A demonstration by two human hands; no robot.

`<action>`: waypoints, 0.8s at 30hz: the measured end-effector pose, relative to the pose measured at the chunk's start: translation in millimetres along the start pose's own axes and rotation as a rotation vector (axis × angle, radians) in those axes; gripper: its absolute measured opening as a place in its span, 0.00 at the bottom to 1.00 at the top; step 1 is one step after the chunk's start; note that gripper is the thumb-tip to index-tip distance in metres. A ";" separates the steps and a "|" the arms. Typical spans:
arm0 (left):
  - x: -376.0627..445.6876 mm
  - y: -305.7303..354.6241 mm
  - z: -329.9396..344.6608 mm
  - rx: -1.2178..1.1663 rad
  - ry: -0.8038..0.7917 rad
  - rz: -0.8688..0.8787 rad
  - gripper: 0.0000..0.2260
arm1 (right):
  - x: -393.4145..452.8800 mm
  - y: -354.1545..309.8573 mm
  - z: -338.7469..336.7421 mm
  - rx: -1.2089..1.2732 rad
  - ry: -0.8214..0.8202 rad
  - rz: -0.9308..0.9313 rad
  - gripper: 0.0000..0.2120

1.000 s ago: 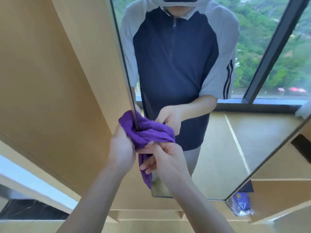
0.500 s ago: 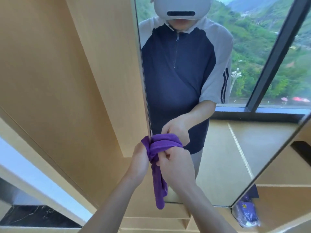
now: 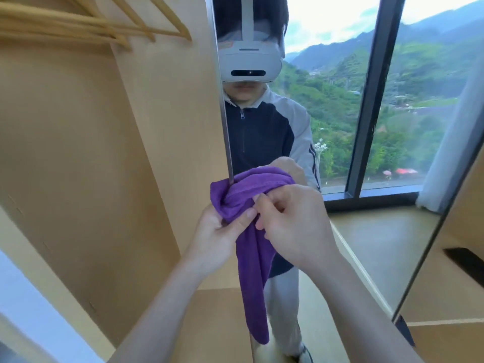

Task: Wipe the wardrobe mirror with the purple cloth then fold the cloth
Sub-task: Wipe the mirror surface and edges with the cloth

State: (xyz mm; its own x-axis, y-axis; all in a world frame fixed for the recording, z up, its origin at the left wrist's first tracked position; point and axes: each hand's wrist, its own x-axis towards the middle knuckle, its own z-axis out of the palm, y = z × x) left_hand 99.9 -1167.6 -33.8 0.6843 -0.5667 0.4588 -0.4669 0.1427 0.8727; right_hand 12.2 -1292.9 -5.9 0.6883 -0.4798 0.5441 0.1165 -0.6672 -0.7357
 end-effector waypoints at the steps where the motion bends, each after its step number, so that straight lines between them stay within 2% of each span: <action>1: -1.8 -2.9 0.5 0.006 -0.004 -0.020 0.14 | -6.0 4.5 0.8 0.020 0.000 0.008 0.20; 4: -13.5 -12.1 3.4 -0.028 -0.014 -0.095 0.12 | -24.6 16.2 5.4 0.032 -0.001 0.065 0.20; 9: -24.2 -4.8 7.4 0.004 -0.059 -0.141 0.10 | -28.2 18.7 -3.5 -0.199 0.030 0.041 0.19; 11: -12.3 10.9 4.2 0.036 -0.103 -0.123 0.09 | -17.7 9.9 -9.3 -0.254 0.085 0.008 0.24; 15: 26.5 56.3 -7.5 0.049 -0.079 0.017 0.13 | 18.3 -35.7 -25.8 -0.219 0.208 -0.186 0.22; 18: 59.1 96.0 -12.3 0.051 -0.006 0.129 0.09 | 52.3 -80.1 -46.8 -0.254 0.239 -0.316 0.21; 21: 88.7 138.9 -16.2 0.040 0.130 0.204 0.06 | 86.8 -119.5 -68.8 -0.392 0.288 -0.445 0.18; 24: 113.0 183.9 -24.3 0.130 0.132 0.269 0.09 | 115.9 -152.3 -89.2 -0.540 0.332 -0.553 0.13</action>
State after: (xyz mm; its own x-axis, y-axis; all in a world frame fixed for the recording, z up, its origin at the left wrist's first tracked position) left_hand 105.0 -1185.7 182.7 0.5889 -0.4118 0.6954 -0.7031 0.1633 0.6921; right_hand 10.4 -1297.7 205.3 0.3768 -0.0902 0.9219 -0.0417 -0.9959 -0.0804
